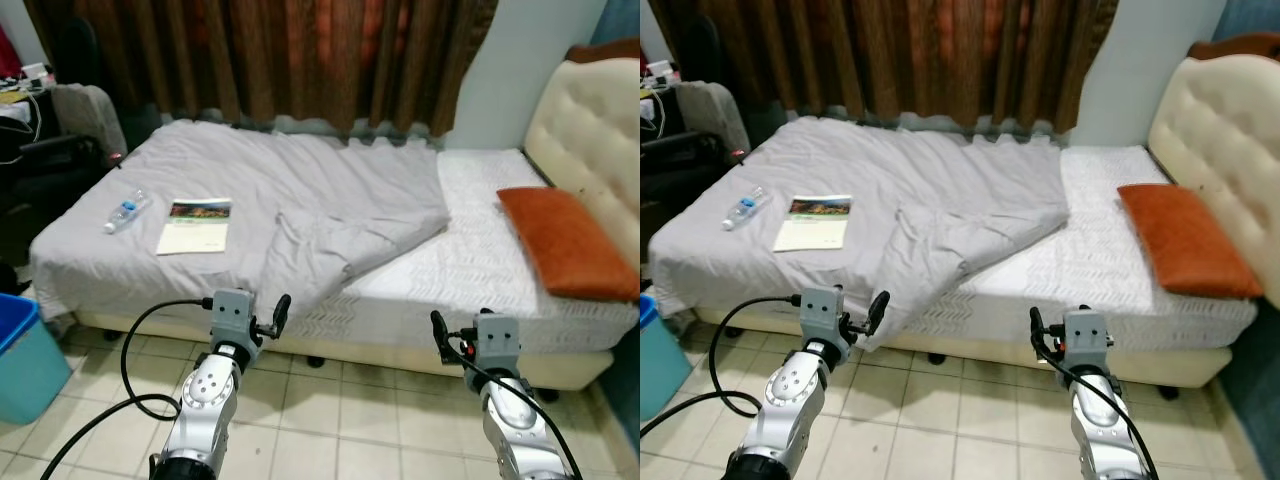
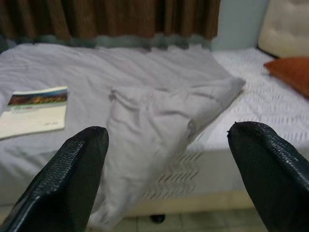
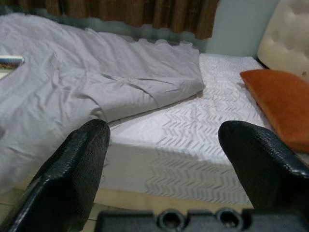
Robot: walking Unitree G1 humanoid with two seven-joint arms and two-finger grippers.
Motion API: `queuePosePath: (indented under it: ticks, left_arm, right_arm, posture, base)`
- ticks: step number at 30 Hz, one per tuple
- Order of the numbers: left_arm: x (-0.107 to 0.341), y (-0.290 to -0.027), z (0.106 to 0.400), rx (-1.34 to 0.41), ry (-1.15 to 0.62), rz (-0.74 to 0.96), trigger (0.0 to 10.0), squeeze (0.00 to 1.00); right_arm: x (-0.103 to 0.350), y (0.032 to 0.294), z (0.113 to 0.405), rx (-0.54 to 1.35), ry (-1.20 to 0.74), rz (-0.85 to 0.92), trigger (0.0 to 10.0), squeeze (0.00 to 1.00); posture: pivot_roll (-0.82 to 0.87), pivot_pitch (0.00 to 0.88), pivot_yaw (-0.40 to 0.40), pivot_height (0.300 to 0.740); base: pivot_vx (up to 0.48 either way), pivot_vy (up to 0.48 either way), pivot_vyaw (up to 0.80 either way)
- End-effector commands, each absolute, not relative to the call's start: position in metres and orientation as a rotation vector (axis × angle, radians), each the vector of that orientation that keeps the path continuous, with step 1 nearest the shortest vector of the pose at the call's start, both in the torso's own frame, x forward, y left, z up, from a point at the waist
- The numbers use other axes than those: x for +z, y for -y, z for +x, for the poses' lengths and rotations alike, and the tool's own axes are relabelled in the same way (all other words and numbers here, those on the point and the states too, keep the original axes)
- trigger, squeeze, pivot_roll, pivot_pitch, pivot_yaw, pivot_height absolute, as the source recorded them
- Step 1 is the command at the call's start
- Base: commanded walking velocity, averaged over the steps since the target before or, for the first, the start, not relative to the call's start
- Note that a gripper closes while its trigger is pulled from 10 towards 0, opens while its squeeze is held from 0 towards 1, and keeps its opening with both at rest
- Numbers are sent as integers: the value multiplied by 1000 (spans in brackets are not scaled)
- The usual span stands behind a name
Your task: Clean up the room
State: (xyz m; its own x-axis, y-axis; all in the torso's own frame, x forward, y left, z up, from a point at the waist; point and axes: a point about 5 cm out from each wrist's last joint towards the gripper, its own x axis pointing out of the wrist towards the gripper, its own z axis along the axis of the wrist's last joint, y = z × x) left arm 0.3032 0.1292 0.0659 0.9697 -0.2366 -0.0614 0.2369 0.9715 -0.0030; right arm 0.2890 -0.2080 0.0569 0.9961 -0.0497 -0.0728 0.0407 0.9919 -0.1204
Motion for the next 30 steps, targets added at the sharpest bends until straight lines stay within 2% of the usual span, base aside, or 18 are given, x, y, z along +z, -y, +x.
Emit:
queuePosePath:
  ticks: [1, 4, 7, 13, 17, 21, 23, 27, 30]
  left_arm:
    - [63, -118, 300, -278, -73, 21, 10000, 0]
    - [66, -123, 302, -272, -52, 40, 10000, 0]
    - [74, -130, 305, -243, -18, 46, 10000, 0]
    - [91, -130, 302, -214, 33, -21, 10000, 0]
    - [88, -138, 287, -206, 16, 3, 10000, 0]
    - [69, -167, 243, -151, -84, 89, 10000, 0]
    - [74, -171, 249, -117, -66, 149, 10000, 0]
    - [85, -162, 275, -129, -56, 111, 10000, 0]
    - [86, -160, 272, -140, -60, 79, 10000, 0]
  right_arm:
    - [55, 217, 287, -72, -87, -115, 10000, 0]
    - [59, 214, 290, -62, -65, -93, 10000, 0]
    - [70, 207, 295, -39, 1, -68, 10000, 0]
    - [93, 194, 297, 23, 116, 4, 10000, 0]
    - [83, 200, 279, 61, 51, 25, 10000, 0]
    - [46, 211, 237, 118, -131, 1, 10000, 0]
    - [46, 202, 246, 119, -123, -2, 10000, 0]
    - [56, 185, 266, 160, -72, 0, 10000, 0]
    - [60, 184, 265, 166, -65, 38, 10000, 0]
  posture:
    - [-75, 30, -22, 740]
    - [-58, 21, -26, 740]
    - [-42, 14, -27, 740]
    - [-6, 0, -25, 740]
    - [20, 0, -24, 740]
    - [29, 0, -27, 740]
    - [42, 0, -24, 740]
    - [53, 0, -21, 740]
    - [55, 0, -19, 740]
  base:
    - [0, 480, 0]
    - [0, 480, 0]
    - [0, 480, -704]
    - [0, 480, -122]
    - [0, 480, 0]
    - [0, 240, 0]
    - [0, 0, 0]
    - [94, 0, 0]
    - [456, 0, 0]
